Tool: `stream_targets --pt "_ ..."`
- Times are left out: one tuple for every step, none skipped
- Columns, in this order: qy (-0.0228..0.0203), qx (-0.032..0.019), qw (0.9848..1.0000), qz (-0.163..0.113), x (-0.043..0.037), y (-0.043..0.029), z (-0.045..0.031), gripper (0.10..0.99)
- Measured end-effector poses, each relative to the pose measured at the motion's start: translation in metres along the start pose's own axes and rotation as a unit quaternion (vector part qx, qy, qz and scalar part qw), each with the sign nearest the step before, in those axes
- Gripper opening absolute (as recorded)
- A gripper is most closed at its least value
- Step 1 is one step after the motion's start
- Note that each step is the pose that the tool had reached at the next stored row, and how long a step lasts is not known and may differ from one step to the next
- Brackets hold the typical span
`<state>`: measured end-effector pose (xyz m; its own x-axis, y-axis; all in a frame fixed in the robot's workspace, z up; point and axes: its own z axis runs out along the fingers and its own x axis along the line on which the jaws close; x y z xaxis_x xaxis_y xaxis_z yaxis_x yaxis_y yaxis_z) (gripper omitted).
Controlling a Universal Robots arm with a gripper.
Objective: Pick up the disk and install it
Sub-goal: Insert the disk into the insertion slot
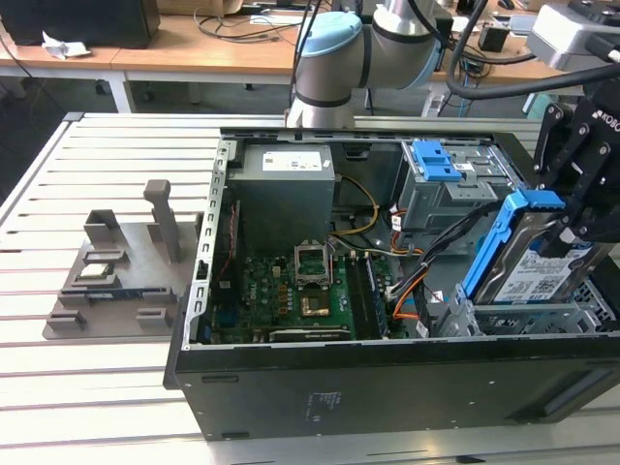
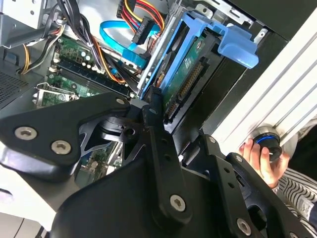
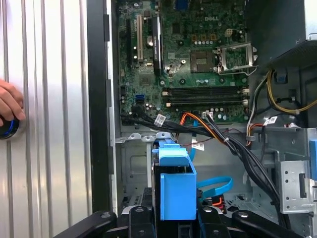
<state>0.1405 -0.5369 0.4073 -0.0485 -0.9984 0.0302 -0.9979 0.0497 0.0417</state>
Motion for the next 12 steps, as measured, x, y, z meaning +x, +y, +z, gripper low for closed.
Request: stream_targets --pt "0.0001 0.0000 1.0000 0.000 0.0000 0.0000 0.0010 0.361" --pt "0.0000 0.0000 1.0000 0.000 0.0000 -0.0001 0.0018 0.361" --pt "0.0000 0.0000 1.0000 0.000 -0.0001 -0.0001 0.0031 0.361" --pt "0.0001 0.0000 1.0000 0.000 -0.0002 -0.0002 0.0050 0.361" --pt "0.0001 0.0000 1.0000 0.000 -0.0001 -0.0002 0.0052 0.361" --pt "0.0001 0.0000 1.0000 0.000 -0.0001 -0.0002 0.0053 0.361" --pt "0.0001 0.0000 1.0000 0.000 -0.0001 -0.0002 0.0053 0.361" --pt "0.0000 0.0000 1.0000 0.000 -0.0001 -0.0002 0.0054 0.361" --pt "0.0001 0.0000 1.0000 0.000 -0.0001 -0.0002 0.0054 0.361" --pt "0.0000 0.0000 1.0000 0.000 -0.0001 -0.0002 0.0055 0.373" --pt "0.0001 0.0000 1.0000 0.000 -0.0001 -0.0002 0.0055 0.373" --pt "-0.0002 0.0000 1.0000 0.000 -0.0002 -0.0002 0.0057 0.435"
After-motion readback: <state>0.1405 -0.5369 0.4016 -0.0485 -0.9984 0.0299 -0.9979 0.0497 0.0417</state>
